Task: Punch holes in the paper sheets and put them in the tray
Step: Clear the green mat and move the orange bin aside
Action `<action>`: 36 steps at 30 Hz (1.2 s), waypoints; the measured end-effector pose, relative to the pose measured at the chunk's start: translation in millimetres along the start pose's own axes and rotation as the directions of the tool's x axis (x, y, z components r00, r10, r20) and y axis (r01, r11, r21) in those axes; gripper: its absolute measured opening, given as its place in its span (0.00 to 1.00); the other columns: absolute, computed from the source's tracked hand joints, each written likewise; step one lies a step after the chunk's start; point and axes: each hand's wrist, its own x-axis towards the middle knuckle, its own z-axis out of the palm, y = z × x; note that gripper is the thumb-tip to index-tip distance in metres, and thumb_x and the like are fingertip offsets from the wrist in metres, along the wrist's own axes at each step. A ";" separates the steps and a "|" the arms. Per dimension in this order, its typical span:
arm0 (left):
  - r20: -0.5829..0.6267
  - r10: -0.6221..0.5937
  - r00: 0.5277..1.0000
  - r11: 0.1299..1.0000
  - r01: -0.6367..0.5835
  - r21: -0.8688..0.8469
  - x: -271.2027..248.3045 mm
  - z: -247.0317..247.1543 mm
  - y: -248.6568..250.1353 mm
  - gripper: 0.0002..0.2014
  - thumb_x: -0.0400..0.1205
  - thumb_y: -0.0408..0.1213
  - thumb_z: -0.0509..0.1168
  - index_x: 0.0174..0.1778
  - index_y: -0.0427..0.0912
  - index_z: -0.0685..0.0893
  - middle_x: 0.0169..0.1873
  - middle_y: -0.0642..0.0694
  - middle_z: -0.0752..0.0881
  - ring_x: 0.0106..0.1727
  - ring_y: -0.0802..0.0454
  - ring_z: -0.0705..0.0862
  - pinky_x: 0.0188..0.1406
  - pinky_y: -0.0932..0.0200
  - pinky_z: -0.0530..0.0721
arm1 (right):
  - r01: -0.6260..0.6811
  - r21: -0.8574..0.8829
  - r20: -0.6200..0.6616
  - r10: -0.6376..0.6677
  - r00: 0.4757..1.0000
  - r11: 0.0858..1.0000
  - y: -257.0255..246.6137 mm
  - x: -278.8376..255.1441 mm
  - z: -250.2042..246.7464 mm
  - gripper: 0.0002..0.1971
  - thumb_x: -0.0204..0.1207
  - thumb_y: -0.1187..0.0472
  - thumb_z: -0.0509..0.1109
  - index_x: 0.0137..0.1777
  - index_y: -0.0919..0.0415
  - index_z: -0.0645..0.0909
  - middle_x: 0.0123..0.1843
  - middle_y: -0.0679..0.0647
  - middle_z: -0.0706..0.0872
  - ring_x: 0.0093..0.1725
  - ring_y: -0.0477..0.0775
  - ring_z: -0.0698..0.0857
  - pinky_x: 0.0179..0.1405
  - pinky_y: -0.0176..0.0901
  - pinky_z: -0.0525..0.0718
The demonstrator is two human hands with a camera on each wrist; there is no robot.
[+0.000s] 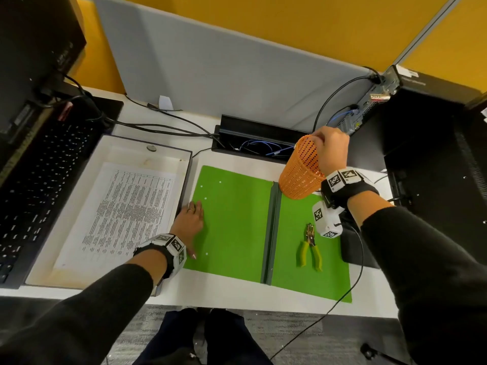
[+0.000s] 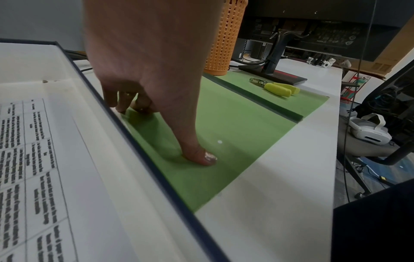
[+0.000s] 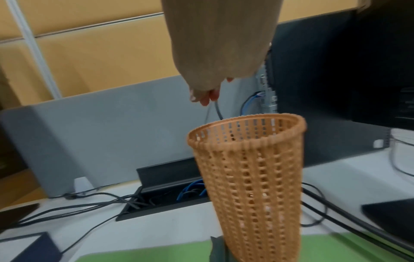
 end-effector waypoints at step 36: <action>-0.036 -0.059 0.998 0.976 0.065 0.206 -17.9 15.4 -2.5 0.66 0.64 0.74 0.65 0.81 0.25 0.49 0.81 0.27 0.49 0.83 0.32 0.49 0.80 0.39 0.33 | 0.207 0.254 0.524 -0.314 0.792 0.945 -83.2 -68.3 213.4 0.06 0.74 0.70 0.69 0.46 0.71 0.87 0.62 0.64 0.84 0.60 0.64 0.81 0.58 0.49 0.78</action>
